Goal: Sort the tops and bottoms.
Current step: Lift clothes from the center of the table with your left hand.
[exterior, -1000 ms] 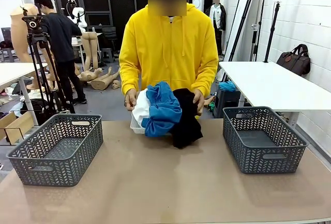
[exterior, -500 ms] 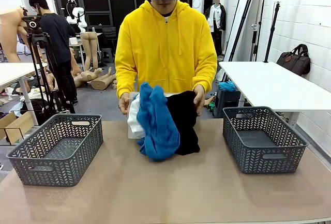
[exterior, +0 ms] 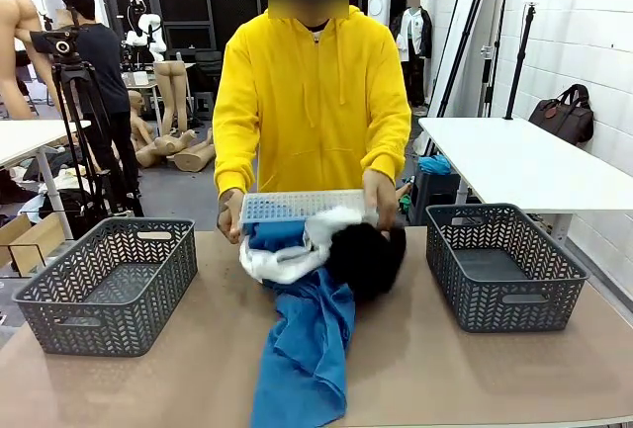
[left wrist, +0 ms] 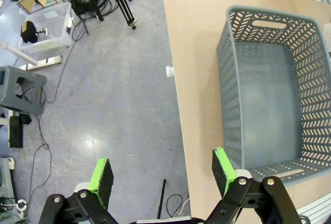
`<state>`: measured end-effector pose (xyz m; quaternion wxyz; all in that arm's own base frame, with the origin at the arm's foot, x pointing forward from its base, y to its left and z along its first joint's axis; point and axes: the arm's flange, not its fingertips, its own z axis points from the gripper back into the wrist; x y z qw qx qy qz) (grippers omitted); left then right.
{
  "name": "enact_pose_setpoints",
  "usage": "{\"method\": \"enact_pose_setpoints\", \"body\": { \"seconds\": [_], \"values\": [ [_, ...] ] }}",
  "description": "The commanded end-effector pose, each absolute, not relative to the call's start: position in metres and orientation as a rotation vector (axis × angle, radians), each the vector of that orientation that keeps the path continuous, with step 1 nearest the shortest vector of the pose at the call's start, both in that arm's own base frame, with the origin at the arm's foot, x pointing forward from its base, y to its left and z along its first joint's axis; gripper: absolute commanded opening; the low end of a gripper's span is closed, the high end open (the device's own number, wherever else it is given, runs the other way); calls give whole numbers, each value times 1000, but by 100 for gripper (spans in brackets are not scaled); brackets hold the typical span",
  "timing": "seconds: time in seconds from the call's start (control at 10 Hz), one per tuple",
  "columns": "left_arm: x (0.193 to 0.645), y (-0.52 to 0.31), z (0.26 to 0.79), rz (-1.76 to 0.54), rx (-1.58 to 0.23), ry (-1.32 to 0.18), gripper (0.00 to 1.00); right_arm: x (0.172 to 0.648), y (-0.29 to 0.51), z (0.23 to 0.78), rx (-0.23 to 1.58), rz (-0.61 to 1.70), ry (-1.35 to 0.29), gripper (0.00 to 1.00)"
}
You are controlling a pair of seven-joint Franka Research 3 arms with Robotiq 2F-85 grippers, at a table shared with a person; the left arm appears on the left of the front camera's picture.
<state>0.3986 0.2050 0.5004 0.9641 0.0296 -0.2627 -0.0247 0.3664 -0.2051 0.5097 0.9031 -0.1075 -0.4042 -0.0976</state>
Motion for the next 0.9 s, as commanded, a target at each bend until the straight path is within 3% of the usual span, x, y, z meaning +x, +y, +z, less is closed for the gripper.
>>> {"method": "enact_pose_setpoints", "body": {
  "seconds": [0.0, 0.8],
  "values": [
    [398, 209, 500, -56, 74, -524, 100, 365, -206, 510, -228, -193, -826, 100],
    [398, 209, 500, -56, 74, -524, 100, 365, -206, 510, -228, -193, -826, 100]
  ]
}}
